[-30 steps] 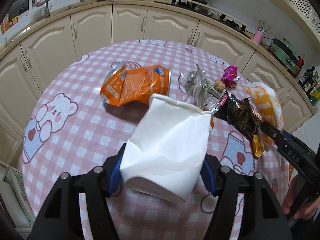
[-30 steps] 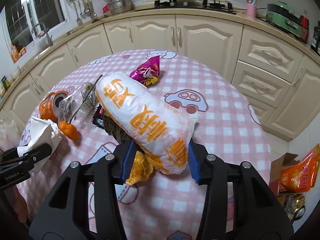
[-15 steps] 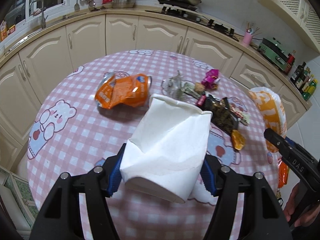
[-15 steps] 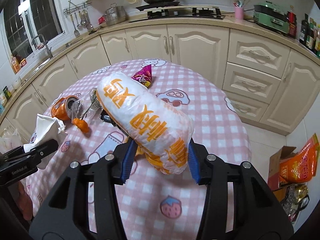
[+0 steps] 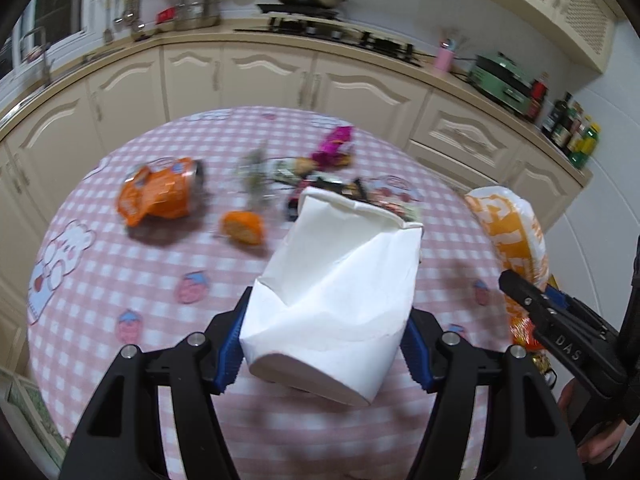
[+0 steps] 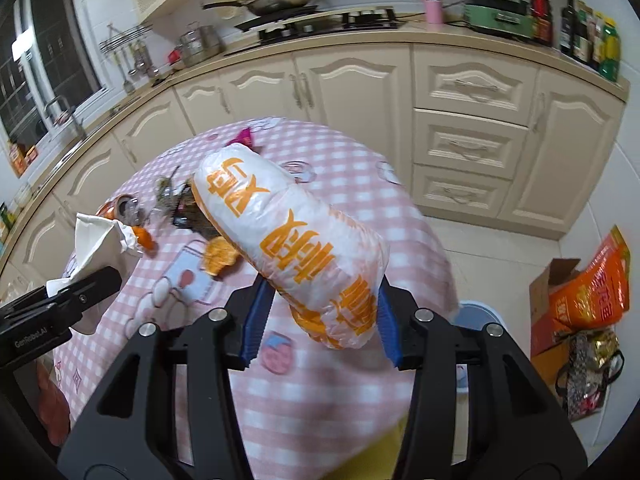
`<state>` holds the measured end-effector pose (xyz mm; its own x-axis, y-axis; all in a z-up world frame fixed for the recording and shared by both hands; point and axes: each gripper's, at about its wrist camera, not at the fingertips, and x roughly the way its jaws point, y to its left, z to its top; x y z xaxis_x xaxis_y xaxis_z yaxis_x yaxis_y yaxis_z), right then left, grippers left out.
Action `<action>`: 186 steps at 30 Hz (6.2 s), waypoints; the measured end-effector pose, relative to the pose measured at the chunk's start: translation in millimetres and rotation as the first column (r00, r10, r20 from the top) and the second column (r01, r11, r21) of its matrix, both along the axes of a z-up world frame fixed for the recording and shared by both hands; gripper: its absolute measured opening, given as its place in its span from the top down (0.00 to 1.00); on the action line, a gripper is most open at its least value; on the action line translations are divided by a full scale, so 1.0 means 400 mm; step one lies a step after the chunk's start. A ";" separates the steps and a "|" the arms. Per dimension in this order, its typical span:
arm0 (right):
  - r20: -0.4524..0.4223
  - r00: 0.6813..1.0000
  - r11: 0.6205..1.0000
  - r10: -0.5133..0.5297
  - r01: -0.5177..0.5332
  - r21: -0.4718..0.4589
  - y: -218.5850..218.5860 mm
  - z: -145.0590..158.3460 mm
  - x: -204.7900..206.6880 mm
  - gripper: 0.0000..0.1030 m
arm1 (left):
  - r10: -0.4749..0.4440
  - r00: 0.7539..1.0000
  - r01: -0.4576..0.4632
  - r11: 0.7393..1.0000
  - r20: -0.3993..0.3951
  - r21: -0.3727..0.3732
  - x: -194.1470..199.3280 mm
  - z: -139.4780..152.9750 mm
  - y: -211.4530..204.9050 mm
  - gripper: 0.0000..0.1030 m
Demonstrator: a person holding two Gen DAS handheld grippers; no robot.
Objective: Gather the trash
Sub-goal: 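Carry the cup and bread bag over the blue bin and release both, then move both grippers back over the table toward the remaining wrappers, then grasp the orange peel piece with the right gripper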
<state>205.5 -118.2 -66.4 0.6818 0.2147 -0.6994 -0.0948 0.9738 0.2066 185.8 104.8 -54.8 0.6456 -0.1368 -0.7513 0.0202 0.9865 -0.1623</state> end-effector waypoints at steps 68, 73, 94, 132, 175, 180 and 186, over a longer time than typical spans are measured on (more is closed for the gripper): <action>-0.245 0.847 0.865 -0.473 0.499 0.055 -0.676 -0.273 -0.023 0.49 | -0.367 0.864 0.441 0.882 -0.345 0.166 0.173 -0.278 -0.863 0.36; -0.224 0.865 0.884 -0.448 0.467 0.034 -0.647 -0.252 0.000 0.30 | -0.343 0.884 0.407 0.899 -0.317 0.160 0.183 -0.251 -0.830 0.33; -0.262 0.841 0.863 -0.474 0.502 0.050 -0.626 -0.240 -0.085 0.30 | -0.381 0.871 0.439 0.887 -0.310 0.143 0.153 -0.240 -0.802 0.30; 0.034 0.959 0.959 -0.282 0.281 0.048 -0.250 0.061 -0.205 0.28 | -0.176 0.984 0.174 0.977 0.011 0.123 -0.081 0.054 -0.368 0.25; -0.082 0.988 0.982 0.134 -0.144 -0.126 0.269 -0.102 0.165 0.66 | 0.255 0.951 -0.246 0.967 -0.173 0.068 0.054 -0.079 0.192 0.25; -0.076 0.988 0.984 0.136 -0.143 -0.104 0.251 -0.094 0.159 0.66 | 0.226 0.955 -0.221 0.974 -0.192 0.046 0.090 -0.084 0.182 0.25; -0.042 0.989 0.987 0.143 -0.145 -0.067 0.223 -0.055 0.150 0.66 | 0.206 0.955 -0.206 0.978 -0.212 0.020 0.162 -0.083 0.171 0.25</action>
